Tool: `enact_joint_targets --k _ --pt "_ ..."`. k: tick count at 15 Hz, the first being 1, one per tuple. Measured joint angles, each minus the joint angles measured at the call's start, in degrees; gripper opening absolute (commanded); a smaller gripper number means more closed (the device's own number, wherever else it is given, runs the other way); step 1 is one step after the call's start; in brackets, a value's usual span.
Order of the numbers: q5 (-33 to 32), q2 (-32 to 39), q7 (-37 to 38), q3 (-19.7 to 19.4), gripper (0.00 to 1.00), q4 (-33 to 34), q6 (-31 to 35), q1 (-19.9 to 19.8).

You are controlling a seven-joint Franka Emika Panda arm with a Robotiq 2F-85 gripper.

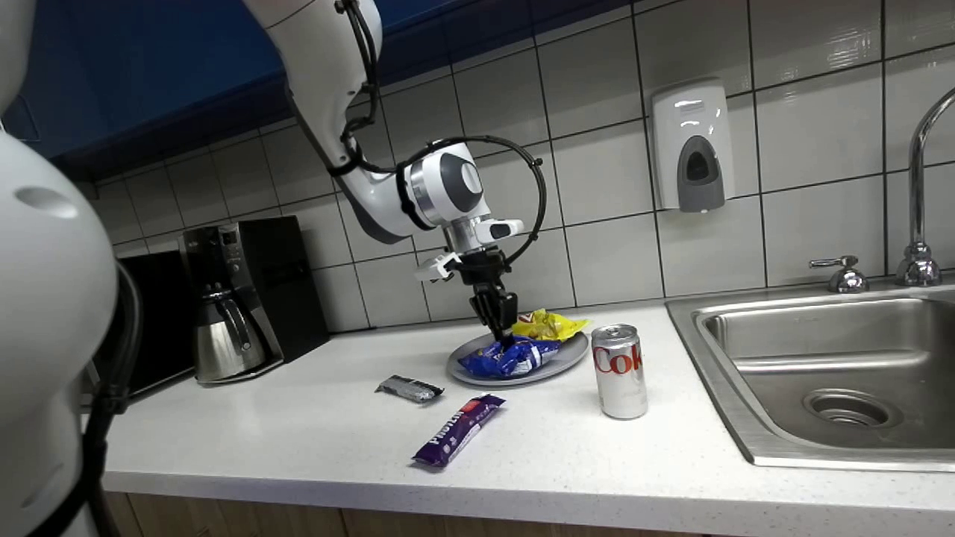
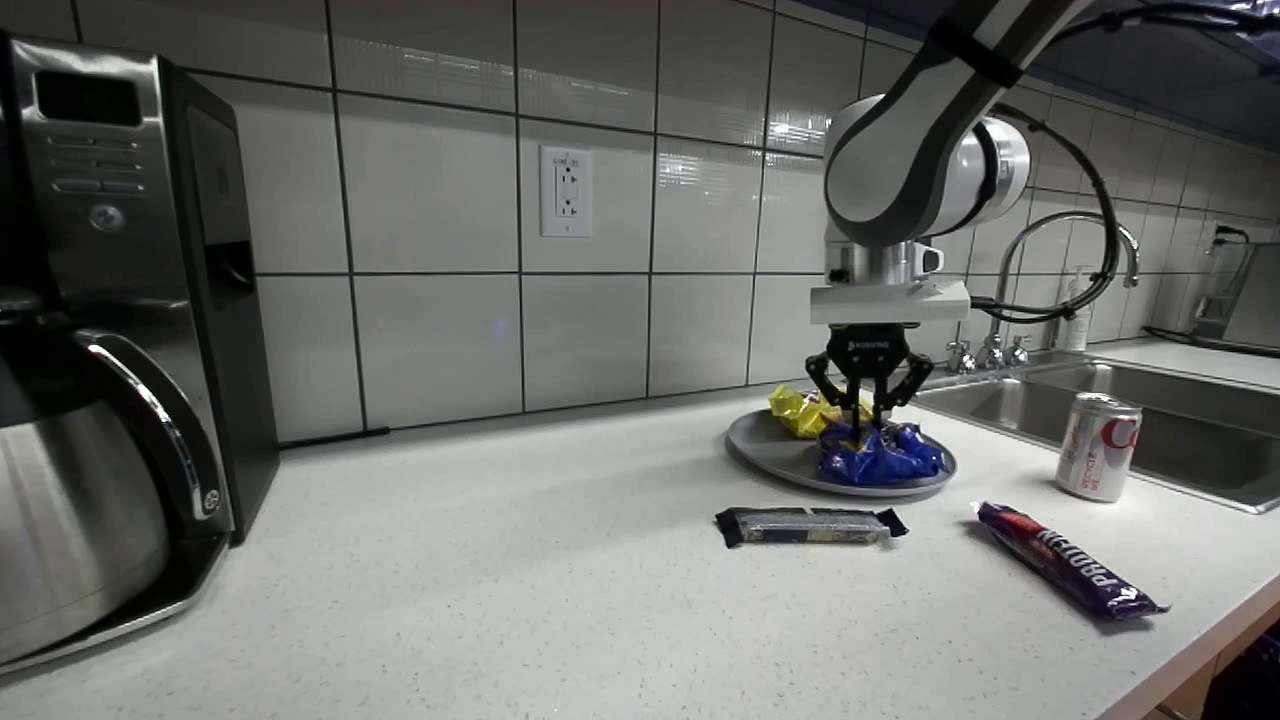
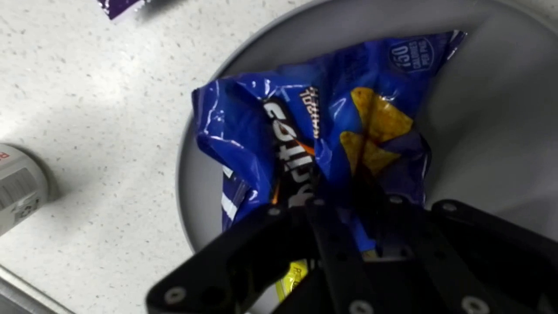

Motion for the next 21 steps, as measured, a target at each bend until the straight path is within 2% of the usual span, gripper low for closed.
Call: enact_joint_targets --k 11,21 --pt "0.0 -2.08 -0.04 -0.39 0.0 0.01 0.02 0.28" --pt "0.0 -2.8 -0.12 1.99 0.0 3.88 -0.23 3.7"
